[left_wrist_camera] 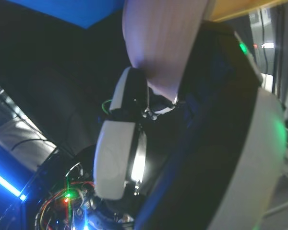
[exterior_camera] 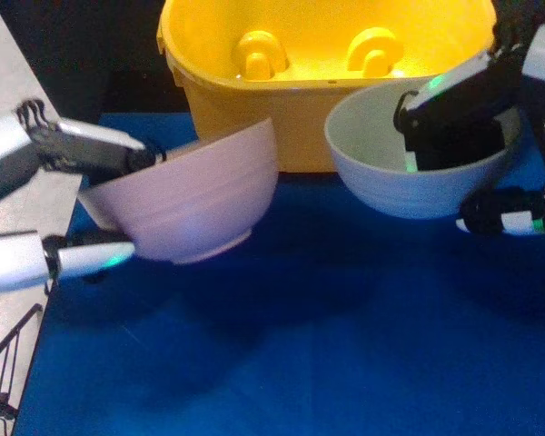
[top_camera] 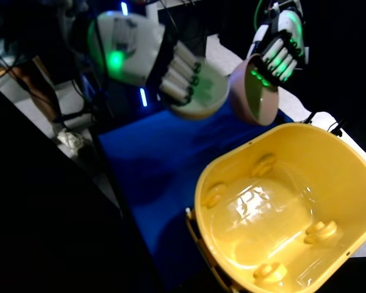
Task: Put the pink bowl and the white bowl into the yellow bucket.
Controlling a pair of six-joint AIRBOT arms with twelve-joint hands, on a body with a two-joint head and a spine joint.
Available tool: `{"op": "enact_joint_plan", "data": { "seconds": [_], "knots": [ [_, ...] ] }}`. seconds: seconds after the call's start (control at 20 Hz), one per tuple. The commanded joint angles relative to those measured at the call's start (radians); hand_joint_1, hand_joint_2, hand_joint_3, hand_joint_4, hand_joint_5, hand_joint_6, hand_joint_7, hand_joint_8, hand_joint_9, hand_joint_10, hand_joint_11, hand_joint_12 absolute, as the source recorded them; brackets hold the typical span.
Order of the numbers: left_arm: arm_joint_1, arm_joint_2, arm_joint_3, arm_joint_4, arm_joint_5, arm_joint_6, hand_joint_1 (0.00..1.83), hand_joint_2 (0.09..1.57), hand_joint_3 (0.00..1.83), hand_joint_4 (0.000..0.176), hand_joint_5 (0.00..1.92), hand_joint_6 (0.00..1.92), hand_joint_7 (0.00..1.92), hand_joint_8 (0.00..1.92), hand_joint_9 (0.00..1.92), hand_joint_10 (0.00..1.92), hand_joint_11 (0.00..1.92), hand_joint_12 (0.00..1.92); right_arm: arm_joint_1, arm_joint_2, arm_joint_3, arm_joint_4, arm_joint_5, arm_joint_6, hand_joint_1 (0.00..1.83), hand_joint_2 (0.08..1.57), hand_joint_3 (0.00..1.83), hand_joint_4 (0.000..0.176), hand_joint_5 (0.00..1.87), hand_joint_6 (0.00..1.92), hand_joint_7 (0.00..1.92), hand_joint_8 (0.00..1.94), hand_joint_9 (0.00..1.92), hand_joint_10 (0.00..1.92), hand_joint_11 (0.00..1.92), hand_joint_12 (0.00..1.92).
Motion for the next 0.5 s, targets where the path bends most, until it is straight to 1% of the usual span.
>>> {"op": "enact_joint_plan", "data": {
  "seconds": [0.0,0.1,0.15,0.25,0.3,0.35,0.45],
  "knots": [
    [-0.015,0.005,0.003,-0.025,-0.142,-0.006,1.22,1.22,0.00,0.000,0.84,0.98,0.76,1.60,0.71,1.67,0.60,1.78,0.028,-0.008,0.004,0.005,0.106,0.005,1.38,1.11,0.00,0.000,0.91,1.18,0.91,0.96,1.01,1.13,1.06,1.40],
    [-0.028,0.011,0.006,-0.025,-0.143,-0.004,1.22,1.22,0.00,0.000,0.84,0.99,0.77,1.58,0.73,1.70,0.63,1.79,0.045,-0.012,0.009,-0.012,0.105,0.005,1.38,1.12,0.00,0.000,0.92,1.18,0.88,1.02,0.99,1.14,0.99,1.44],
    [-0.043,0.014,0.009,-0.025,-0.139,0.000,1.22,1.21,0.00,0.000,0.85,0.98,0.77,1.58,0.73,1.71,0.63,1.79,0.052,-0.015,0.012,-0.019,0.103,0.005,1.38,1.11,0.00,0.000,0.94,1.16,0.89,1.02,0.98,1.13,0.95,1.44],
    [-0.078,0.014,0.019,-0.014,-0.123,0.003,1.22,1.22,0.00,0.000,0.84,0.99,0.77,1.58,0.72,1.70,0.63,1.79,0.069,-0.027,0.026,-0.029,0.085,0.005,1.38,1.11,0.00,0.000,0.94,1.18,0.90,0.98,0.98,1.13,0.95,1.44],
    [-0.105,0.014,0.030,-0.006,-0.111,0.004,1.22,1.21,0.00,0.000,0.85,0.98,0.77,1.58,0.73,1.71,0.63,1.79,0.087,-0.037,0.035,-0.045,0.074,0.005,1.49,1.10,0.00,0.000,0.93,1.16,0.90,0.95,1.00,1.01,0.85,1.45],
    [-0.121,0.013,0.038,-0.004,-0.105,0.005,1.22,1.22,0.00,0.000,0.84,0.99,0.76,1.59,0.72,1.70,0.63,1.79,0.099,-0.044,0.040,-0.055,0.069,0.005,1.49,1.11,0.00,0.000,0.90,1.21,0.85,1.03,0.96,1.05,0.80,1.49],
    [-0.154,0.012,0.058,-0.004,-0.088,0.007,1.22,1.22,0.00,0.000,0.84,0.98,0.76,1.60,0.72,1.70,0.63,1.79,0.126,-0.061,0.054,-0.077,0.066,0.005,1.49,1.12,0.00,0.000,0.91,1.20,0.84,1.07,0.96,1.04,0.77,1.50]
  ]
}}
